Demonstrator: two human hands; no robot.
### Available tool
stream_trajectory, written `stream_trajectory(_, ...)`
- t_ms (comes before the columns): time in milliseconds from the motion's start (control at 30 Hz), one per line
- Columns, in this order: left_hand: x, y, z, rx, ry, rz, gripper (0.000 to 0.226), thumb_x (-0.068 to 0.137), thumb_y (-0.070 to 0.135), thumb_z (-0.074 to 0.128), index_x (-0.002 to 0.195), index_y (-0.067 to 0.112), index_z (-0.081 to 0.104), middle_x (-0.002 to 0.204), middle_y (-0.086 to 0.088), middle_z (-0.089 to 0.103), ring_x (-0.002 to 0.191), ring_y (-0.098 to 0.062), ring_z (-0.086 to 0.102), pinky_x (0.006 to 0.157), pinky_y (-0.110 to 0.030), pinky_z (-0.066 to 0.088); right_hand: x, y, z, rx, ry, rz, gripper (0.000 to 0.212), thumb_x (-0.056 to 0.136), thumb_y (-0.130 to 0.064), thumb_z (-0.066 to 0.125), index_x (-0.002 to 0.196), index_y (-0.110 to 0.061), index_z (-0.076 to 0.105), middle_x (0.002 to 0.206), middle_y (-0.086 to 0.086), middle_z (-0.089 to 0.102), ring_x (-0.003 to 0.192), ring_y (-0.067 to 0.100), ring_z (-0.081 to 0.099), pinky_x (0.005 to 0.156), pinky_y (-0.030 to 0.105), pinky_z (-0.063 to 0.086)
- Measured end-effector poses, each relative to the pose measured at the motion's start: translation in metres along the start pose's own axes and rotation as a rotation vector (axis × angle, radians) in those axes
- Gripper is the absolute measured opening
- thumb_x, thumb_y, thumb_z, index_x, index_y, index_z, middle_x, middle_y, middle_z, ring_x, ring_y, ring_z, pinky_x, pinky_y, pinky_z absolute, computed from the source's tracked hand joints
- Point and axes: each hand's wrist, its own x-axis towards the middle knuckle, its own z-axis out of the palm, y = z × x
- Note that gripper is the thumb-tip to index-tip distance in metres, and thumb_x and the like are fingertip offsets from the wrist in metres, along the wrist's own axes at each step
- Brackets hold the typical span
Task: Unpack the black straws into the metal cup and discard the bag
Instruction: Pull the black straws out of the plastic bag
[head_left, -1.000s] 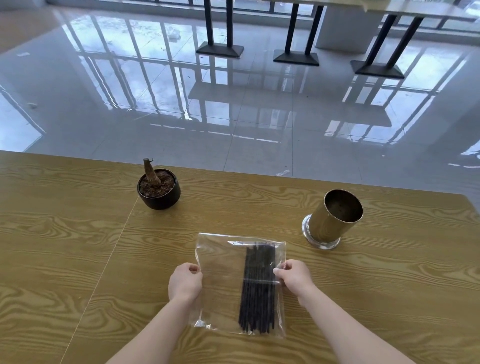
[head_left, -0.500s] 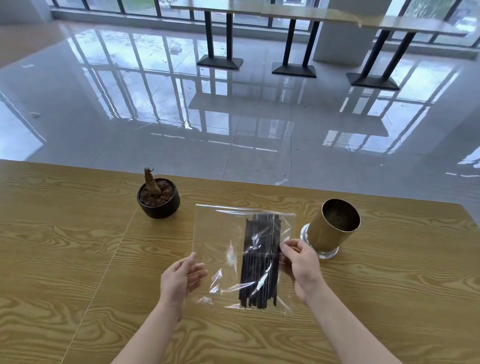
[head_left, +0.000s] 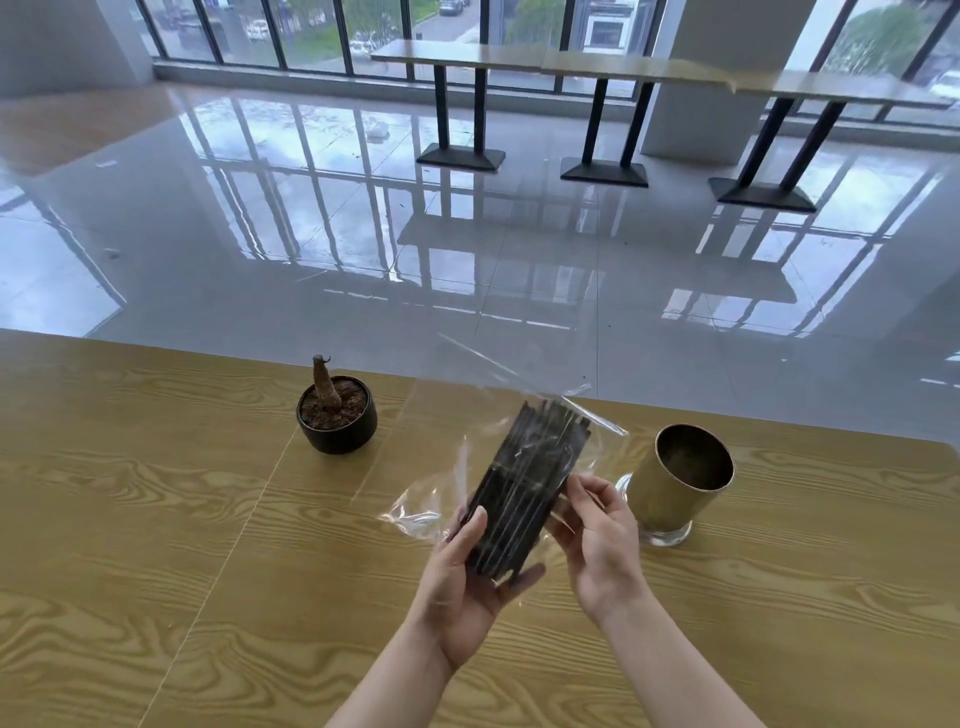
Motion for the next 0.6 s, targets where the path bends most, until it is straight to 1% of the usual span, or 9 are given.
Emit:
stream_trajectory(67,0.002,-0.001,0.007,0.048,0.097,0.006,0.050,0.084,0.021,0.076,0.128,0.004,0.063,0.128,-0.030,0.063,0.126,-0.048,0.055,0.091,-0.058,0.055,-0.002,0.001,-0.002,-0.022,-0.013,-0.008,0.005,0.088,-0.018,0.069,0.083,-0.020,0.068,0.098,0.017,0.076,0.085,0.029,0.075,0.069,0.036,0.061)
stream_trajectory(167,0.001,-0.002,0.007,0.096,0.188,0.059,0.049,0.077,0.009,0.077,0.122,-0.003,0.065,0.119,-0.033,0.067,0.111,-0.048,0.065,0.076,-0.049,0.061,-0.004,-0.001,-0.006,-0.110,-0.031,-0.032,0.004,0.092,-0.018,0.068,0.092,-0.015,0.066,0.102,0.021,0.076,0.088,0.035,0.074,0.071,0.039,0.061)
stream_trajectory(267,-0.002,0.001,0.004,0.109,0.205,0.121,0.047,0.076,0.005,0.076,0.121,-0.003,0.065,0.114,-0.032,0.069,0.093,-0.043,0.072,0.066,-0.043,0.062,-0.007,-0.007,-0.009,-0.213,-0.068,-0.054,0.017,0.093,-0.022,0.068,0.101,-0.009,0.063,0.104,0.020,0.075,0.089,0.038,0.074,0.073,0.041,0.061)
stream_trajectory(333,-0.003,0.006,0.001,0.121,0.221,0.160,0.049,0.075,0.003,0.075,0.122,-0.003,0.063,0.112,-0.031,0.070,0.089,-0.041,0.074,0.063,-0.041,0.062,-0.012,-0.014,-0.009,-0.247,-0.107,-0.065,0.029,0.092,-0.029,0.067,0.109,-0.007,0.062,0.102,0.018,0.076,0.087,0.039,0.074,0.071,0.041,0.061)
stream_trajectory(400,-0.004,0.012,-0.004,0.144,0.225,0.193,0.051,0.073,0.003,0.077,0.121,-0.003,0.063,0.111,-0.030,0.071,0.088,-0.041,0.074,0.061,-0.039,0.062,-0.017,-0.021,-0.010,-0.286,-0.102,-0.118,0.034,0.092,-0.032,0.065,0.116,-0.008,0.060,0.099,0.017,0.076,0.081,0.039,0.074,0.067,0.039,0.062)
stream_trajectory(433,-0.005,0.016,-0.006,0.154,0.223,0.207,0.051,0.072,0.004,0.077,0.121,-0.002,0.064,0.111,-0.030,0.071,0.089,-0.041,0.074,0.060,-0.039,0.061,-0.019,-0.023,-0.011,-0.314,-0.083,-0.167,0.032,0.094,-0.030,0.064,0.118,-0.010,0.059,0.098,0.017,0.076,0.079,0.038,0.074,0.065,0.037,0.062)
stream_trajectory(500,-0.006,0.023,-0.009,0.160,0.222,0.230,0.051,0.071,0.004,0.079,0.120,0.000,0.065,0.112,-0.029,0.071,0.091,-0.043,0.074,0.059,-0.037,0.061,-0.023,-0.024,-0.014,-0.410,-0.059,-0.306,0.025,0.095,-0.017,0.065,0.119,-0.016,0.059,0.098,0.016,0.074,0.077,0.034,0.074,0.065,0.037,0.062)
stream_trajectory(567,-0.007,0.028,-0.010,0.154,0.221,0.241,0.051,0.070,0.004,0.080,0.119,0.001,0.066,0.112,-0.030,0.071,0.090,-0.043,0.074,0.058,-0.036,0.060,-0.025,-0.026,-0.018,-0.698,-0.090,-0.599,0.033,0.090,-0.006,0.072,0.119,-0.020,0.062,0.102,0.005,0.070,0.086,0.023,0.072,0.071,0.038,0.062)
stream_trajectory(600,-0.007,0.031,-0.010,0.152,0.221,0.244,0.049,0.071,0.004,0.080,0.118,0.001,0.067,0.112,-0.030,0.071,0.090,-0.042,0.074,0.057,-0.036,0.060,-0.025,-0.027,-0.021,-0.874,-0.157,-0.769,0.040,0.085,-0.004,0.076,0.120,-0.020,0.064,0.107,0.001,0.066,0.092,0.018,0.069,0.074,0.035,0.062)
